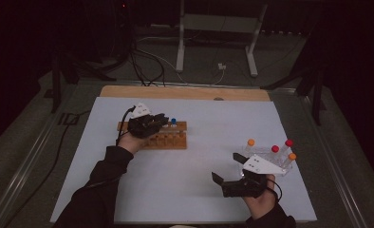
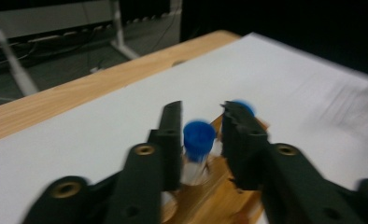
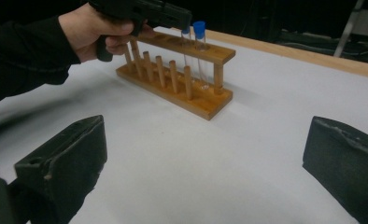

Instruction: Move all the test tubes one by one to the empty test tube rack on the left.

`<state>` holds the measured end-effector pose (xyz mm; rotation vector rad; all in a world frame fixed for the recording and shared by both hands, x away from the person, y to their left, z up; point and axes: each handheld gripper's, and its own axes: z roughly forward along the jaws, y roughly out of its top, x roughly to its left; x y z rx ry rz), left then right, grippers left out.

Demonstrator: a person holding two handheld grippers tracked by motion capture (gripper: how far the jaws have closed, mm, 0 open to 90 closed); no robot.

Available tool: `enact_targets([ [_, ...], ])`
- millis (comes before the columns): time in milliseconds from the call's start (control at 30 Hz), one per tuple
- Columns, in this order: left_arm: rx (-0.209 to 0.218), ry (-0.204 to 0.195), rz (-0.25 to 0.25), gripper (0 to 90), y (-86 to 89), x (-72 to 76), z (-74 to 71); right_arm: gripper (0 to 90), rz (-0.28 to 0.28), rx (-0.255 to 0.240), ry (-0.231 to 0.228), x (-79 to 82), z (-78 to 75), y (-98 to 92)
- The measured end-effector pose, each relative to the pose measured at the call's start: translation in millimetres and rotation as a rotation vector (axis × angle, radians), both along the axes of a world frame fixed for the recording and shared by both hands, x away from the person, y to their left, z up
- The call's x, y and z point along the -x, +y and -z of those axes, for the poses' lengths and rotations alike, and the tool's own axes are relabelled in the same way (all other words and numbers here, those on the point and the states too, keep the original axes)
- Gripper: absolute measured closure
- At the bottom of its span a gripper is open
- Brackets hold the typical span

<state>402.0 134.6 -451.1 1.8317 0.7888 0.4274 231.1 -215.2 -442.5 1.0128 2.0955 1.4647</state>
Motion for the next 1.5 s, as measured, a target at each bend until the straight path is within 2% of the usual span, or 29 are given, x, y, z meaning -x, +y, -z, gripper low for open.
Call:
enact_targets([
  [100,0.024,-0.03,0.013,59.5,4.5,7.1,-8.4,0.0,0.006,-0.005,-0.007,-0.2,-1.5,-2.3],
  [267,0.039,-0.034,0.051,43.4,9.5,22.6,-20.6,0.0,0.013,-0.002,-0.021,-0.8,-6.0,-6.6],
  [367,0.048,-0.031,0.081,39.0,11.3,34.6,-23.2,0.0,0.021,-0.004,-0.032,-1.1,-10.4,-11.5],
  [733,0.065,0.007,0.162,26.2,10.3,72.5,-16.8,0.0,0.103,0.02,-0.076,1.9,-28.7,-38.6],
  [800,0.084,0.023,0.19,23.9,8.1,79.2,-15.0,0.0,0.122,0.033,-0.078,1.8,-30.2,-44.3],
  [867,0.084,0.021,0.214,18.2,4.2,85.5,-14.0,0.0,0.135,0.043,-0.083,1.8,-30.3,-50.0],
  [933,0.083,0.019,0.239,16.2,0.2,91.2,-13.0,0.0,0.155,0.053,-0.083,1.8,-29.4,-55.2],
  [1067,0.085,0.023,0.298,8.4,-4.4,97.2,-10.3,0.0,0.204,0.06,-0.069,4.3,-27.9,-67.6],
  [1167,0.087,0.026,0.327,3.6,-5.7,98.2,-7.4,0.0,0.237,0.032,-0.04,6.0,-27.1,-79.0],
  [1233,0.084,0.026,0.333,2.1,-5.6,98.5,-5.8,0.0,0.265,0.022,-0.035,7.6,-25.5,-86.8],
  [1333,0.087,0.026,0.343,1.2,-5.1,98.7,-3.9,0.0,0.319,0.049,-0.05,11.0,-21.8,-96.7],
  [1400,0.085,0.032,0.346,1.2,-5.0,98.1,-3.3,0.0,0.349,0.039,-0.05,13.3,-20.3,-104.2],
  [1500,0.08,0.033,0.351,1.2,-5.7,98.3,-2.4,0.0,0.408,0.05,-0.041,16.1,-17.4,-115.1],
])
